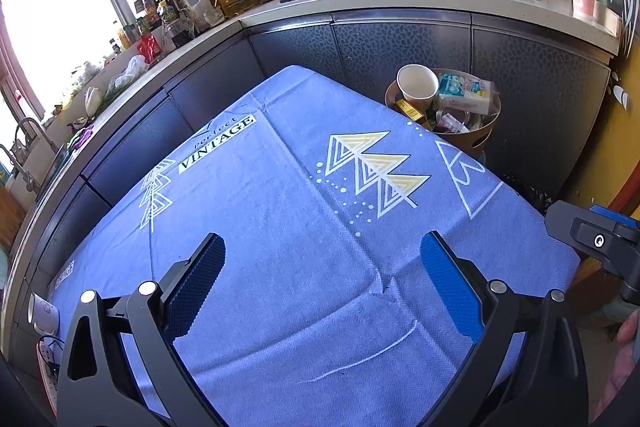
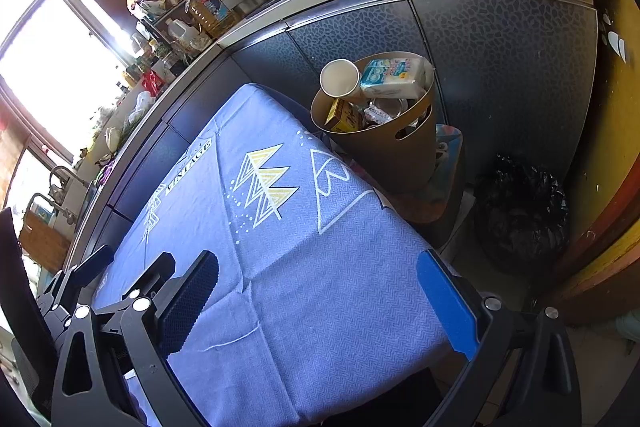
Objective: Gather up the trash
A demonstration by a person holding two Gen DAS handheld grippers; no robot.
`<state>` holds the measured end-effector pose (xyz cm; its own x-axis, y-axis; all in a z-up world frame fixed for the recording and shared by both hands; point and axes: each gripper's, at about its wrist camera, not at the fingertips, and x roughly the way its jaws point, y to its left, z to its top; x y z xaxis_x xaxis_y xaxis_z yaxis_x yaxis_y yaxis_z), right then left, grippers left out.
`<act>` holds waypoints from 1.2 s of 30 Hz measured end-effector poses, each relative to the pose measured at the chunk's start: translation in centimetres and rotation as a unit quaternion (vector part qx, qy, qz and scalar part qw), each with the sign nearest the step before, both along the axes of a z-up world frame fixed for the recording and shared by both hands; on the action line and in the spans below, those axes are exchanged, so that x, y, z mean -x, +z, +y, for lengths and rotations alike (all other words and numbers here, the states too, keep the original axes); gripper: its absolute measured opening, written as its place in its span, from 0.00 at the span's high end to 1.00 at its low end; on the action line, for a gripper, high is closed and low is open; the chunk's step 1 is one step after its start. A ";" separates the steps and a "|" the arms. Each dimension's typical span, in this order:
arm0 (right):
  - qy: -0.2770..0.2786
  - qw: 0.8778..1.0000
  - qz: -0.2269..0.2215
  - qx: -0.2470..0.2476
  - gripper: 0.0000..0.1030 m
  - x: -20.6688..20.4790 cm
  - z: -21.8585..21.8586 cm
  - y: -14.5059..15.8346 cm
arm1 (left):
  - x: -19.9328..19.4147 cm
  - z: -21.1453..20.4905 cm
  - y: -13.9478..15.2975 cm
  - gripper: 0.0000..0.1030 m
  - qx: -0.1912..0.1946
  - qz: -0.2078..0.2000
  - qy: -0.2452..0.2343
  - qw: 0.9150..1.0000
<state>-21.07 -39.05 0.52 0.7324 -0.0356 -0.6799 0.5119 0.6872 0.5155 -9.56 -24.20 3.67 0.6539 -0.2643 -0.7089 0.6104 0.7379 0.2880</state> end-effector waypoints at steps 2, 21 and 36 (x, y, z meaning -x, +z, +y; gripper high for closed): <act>0.000 1.000 0.000 0.000 0.04 0.0 0.0 0.0 | 0.0 0.0 0.0 0.06 0.000 0.000 0.000 1.000; 0.000 1.000 0.001 -0.006 0.04 0.1 0.0 -0.3 | 0.2 -0.2 -0.3 0.06 -0.009 0.000 -0.009 1.000; 0.000 1.000 0.001 -0.005 0.04 0.0 0.0 -0.2 | 0.3 -0.4 -0.2 0.06 -0.010 -0.002 -0.010 1.000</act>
<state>-21.10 -39.00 0.30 0.7312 -0.0278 -0.6816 0.5123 0.6821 0.5217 -9.89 -24.60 3.42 0.6516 -0.2633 -0.7115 0.6238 0.7197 0.3049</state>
